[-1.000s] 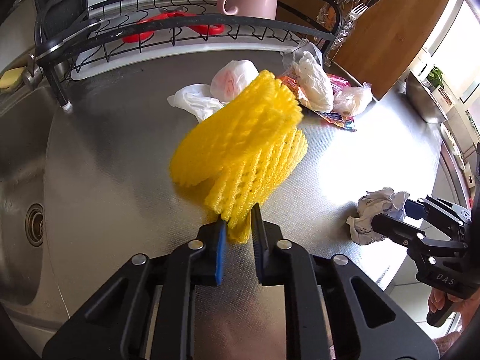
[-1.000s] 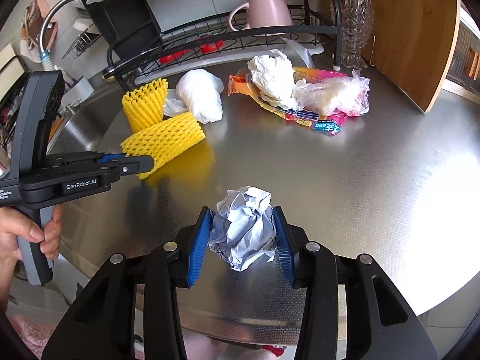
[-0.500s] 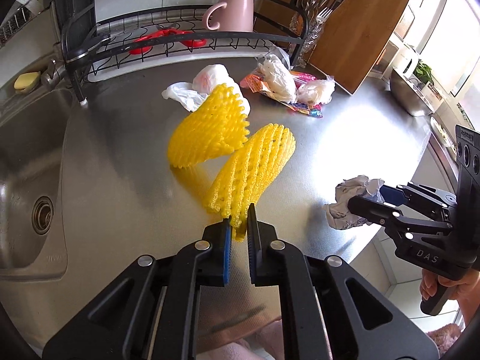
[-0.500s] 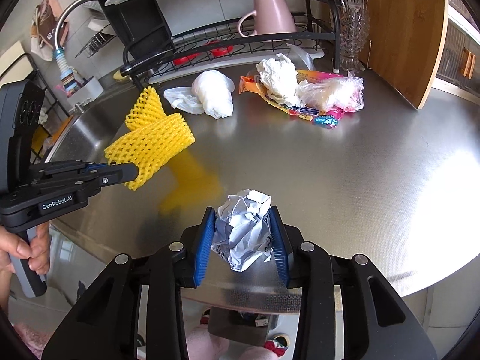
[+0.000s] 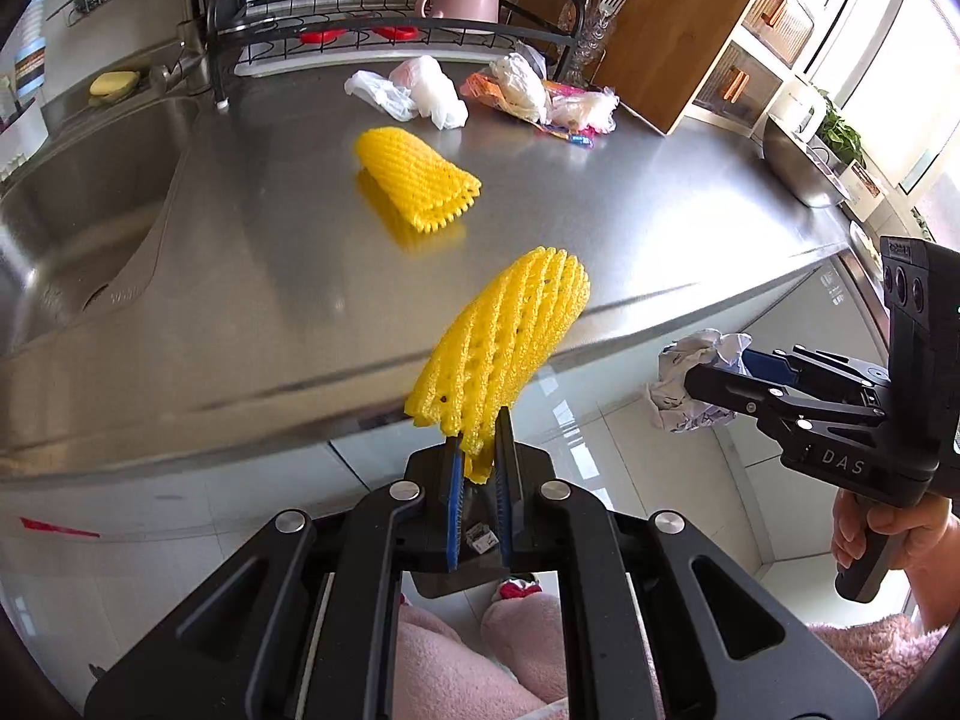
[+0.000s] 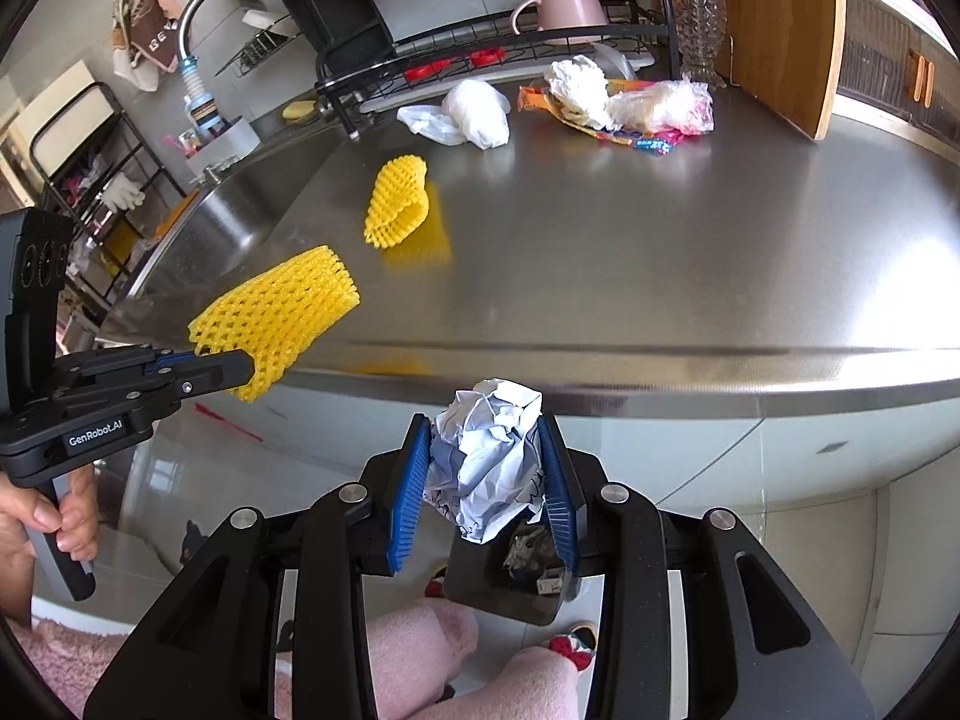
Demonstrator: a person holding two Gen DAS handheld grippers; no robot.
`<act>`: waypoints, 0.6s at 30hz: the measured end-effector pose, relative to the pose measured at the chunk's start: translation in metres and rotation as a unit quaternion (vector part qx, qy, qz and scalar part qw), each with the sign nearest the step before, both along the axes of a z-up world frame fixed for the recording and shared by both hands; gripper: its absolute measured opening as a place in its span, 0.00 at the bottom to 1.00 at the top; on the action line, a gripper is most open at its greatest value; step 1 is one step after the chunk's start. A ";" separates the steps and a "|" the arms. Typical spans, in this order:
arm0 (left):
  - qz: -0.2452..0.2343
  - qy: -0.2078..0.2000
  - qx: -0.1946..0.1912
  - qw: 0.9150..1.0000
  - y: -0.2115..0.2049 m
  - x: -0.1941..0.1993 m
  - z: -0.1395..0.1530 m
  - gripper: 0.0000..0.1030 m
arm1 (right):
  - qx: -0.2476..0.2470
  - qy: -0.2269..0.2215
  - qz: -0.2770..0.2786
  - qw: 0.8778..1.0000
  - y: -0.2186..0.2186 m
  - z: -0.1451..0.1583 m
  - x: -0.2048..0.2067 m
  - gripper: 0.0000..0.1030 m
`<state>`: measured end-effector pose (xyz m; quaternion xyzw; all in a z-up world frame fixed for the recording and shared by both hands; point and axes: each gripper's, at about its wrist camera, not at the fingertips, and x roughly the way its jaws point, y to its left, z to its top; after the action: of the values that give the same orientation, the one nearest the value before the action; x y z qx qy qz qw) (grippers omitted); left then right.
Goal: Collect trash
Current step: 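Drop the foam net and foil into the floor bin, opening both tools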
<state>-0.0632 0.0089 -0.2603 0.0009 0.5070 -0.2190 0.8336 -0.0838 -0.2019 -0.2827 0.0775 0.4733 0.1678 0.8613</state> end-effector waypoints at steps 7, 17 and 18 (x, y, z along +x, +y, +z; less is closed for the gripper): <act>0.005 0.069 0.010 0.998 0.000 -0.044 -0.047 0.08 | -0.009 0.048 0.029 0.998 0.007 -0.035 -0.029 0.36; 0.035 0.182 0.020 0.983 -0.004 -0.041 -0.164 0.08 | 0.002 0.153 0.008 0.988 0.010 -0.136 -0.025 0.36; 0.040 0.193 0.017 0.980 -0.005 -0.039 -0.177 0.08 | 0.004 0.163 0.004 0.987 0.011 -0.147 -0.023 0.36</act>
<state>-0.1021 0.0044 -0.4372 -0.0474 0.6616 -0.1730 0.7281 -0.1070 -0.1910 -0.4297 0.1052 0.6074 0.1579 0.7714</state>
